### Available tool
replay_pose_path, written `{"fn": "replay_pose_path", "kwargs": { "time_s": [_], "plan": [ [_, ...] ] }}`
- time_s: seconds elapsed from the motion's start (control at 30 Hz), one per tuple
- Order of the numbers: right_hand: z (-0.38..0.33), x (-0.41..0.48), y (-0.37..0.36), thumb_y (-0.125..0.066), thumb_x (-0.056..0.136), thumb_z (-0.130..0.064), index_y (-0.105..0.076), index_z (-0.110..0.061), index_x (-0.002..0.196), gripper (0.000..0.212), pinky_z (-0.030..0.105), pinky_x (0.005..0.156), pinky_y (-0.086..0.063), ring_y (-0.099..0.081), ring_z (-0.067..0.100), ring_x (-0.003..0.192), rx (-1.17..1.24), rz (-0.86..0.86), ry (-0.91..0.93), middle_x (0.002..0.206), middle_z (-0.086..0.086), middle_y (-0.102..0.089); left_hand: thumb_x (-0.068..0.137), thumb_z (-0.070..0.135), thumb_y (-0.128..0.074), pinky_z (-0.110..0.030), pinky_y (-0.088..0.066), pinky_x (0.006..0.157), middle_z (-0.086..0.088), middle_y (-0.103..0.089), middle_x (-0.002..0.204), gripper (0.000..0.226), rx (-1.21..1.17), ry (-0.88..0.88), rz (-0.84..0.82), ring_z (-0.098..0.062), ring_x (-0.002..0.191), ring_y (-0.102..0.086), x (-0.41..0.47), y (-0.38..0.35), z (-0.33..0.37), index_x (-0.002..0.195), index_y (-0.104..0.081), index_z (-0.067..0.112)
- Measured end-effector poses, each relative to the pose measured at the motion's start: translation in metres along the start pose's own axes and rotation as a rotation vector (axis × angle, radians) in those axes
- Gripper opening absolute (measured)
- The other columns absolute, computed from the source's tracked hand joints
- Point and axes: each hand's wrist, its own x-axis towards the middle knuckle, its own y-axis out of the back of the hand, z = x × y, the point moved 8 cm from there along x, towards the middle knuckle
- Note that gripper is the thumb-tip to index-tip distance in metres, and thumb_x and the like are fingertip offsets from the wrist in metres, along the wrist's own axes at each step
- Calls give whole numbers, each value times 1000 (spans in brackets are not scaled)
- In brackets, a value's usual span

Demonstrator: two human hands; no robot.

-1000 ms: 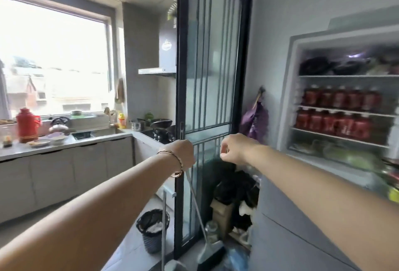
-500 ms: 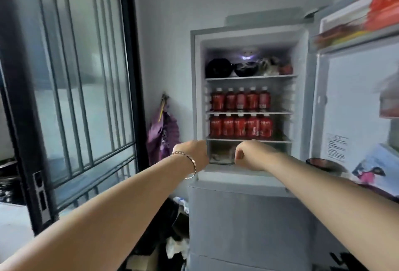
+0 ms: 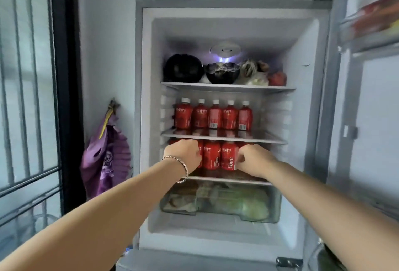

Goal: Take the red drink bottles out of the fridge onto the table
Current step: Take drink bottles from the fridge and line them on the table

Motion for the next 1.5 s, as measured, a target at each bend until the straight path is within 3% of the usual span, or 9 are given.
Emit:
{"fn": "replay_pose_path", "kwargs": {
  "time_s": [0.23, 0.4, 0.6, 0.83, 1.03, 1.23, 1.3, 1.4, 1.5],
  "plan": [
    [14, 105, 3, -52, 92, -24, -67, -19, 97, 16, 29, 70, -50, -64, 18, 91, 112, 243, 17, 98, -2, -69, 91, 16, -48, -41, -47, 91, -10, -40, 135, 42, -191, 95, 190, -29, 115, -49, 121, -12, -26, 132, -42, 11],
    [24, 166, -3, -53, 91, -21, -58, -19, 120, 30, 35, 90, -50, -58, 17, 108, 149, 285, 39, 120, -2, -60, 91, 23, -53, -44, -41, 100, -15, -22, 148, 58, -93, 90, 229, -34, 130, -36, 218, -18, -35, 141, -27, 10],
    [47, 227, -7, -60, 90, -28, -50, -20, 130, 42, 30, 90, -46, -53, 20, 115, 57, 234, -39, 132, 1, -51, 89, 35, -52, -48, -34, 107, -13, -17, 153, 64, 15, 95, 205, -36, 134, -30, 316, -27, -55, 145, -24, 19],
    [94, 280, -12, -64, 83, -25, -33, -11, 139, 66, 39, 109, -31, -28, 36, 133, 138, 288, -255, 143, 19, -29, 92, 38, -49, -38, -40, 93, -14, -41, 131, 38, 230, 33, 343, -36, 120, -42, 335, -32, -50, 122, -56, 15],
    [146, 320, 11, -68, 82, -31, -11, -6, 148, 90, 43, 112, -29, -22, 40, 138, 425, 414, -526, 149, 26, -19, 97, 34, -43, -39, -47, 82, -10, -47, 125, 33, 309, -241, 371, -31, 111, -54, 305, -18, 9, 117, -55, 11],
    [172, 343, -10, -79, 74, -31, -10, -6, 149, 106, 44, 111, -33, -31, 35, 138, 524, 257, -455, 151, 20, -26, 98, 38, -38, -34, -46, 77, -1, -50, 118, 32, 412, -525, 308, -22, 106, -53, 276, -25, 39, 109, -55, 13],
    [176, 350, -12, -82, 71, -30, -12, -7, 150, 108, 45, 110, -35, -36, 35, 136, 621, 299, -421, 150, 19, -32, 97, 36, -37, -35, -50, 72, -2, -55, 109, 32, 425, -647, 388, -21, 98, -57, 268, -27, 45, 102, -59, 13],
    [183, 356, -16, -84, 67, -28, -31, -7, 143, 95, 47, 104, -42, -50, 34, 125, 707, 319, -411, 140, 19, -47, 81, 30, -39, -24, -41, 37, -1, -59, 68, 34, 381, -787, 546, -20, 54, -60, 253, -24, 50, 65, -63, 13],
    [185, 354, -18, -85, 66, -27, -49, -5, 128, 74, 42, 96, -49, -60, 32, 112, 680, 317, -444, 126, 18, -59, 68, 24, -58, -19, -28, 37, 2, -57, 59, 18, 326, -726, 653, -18, 43, -55, 253, -19, 44, 53, -59, 14]
  ]
}}
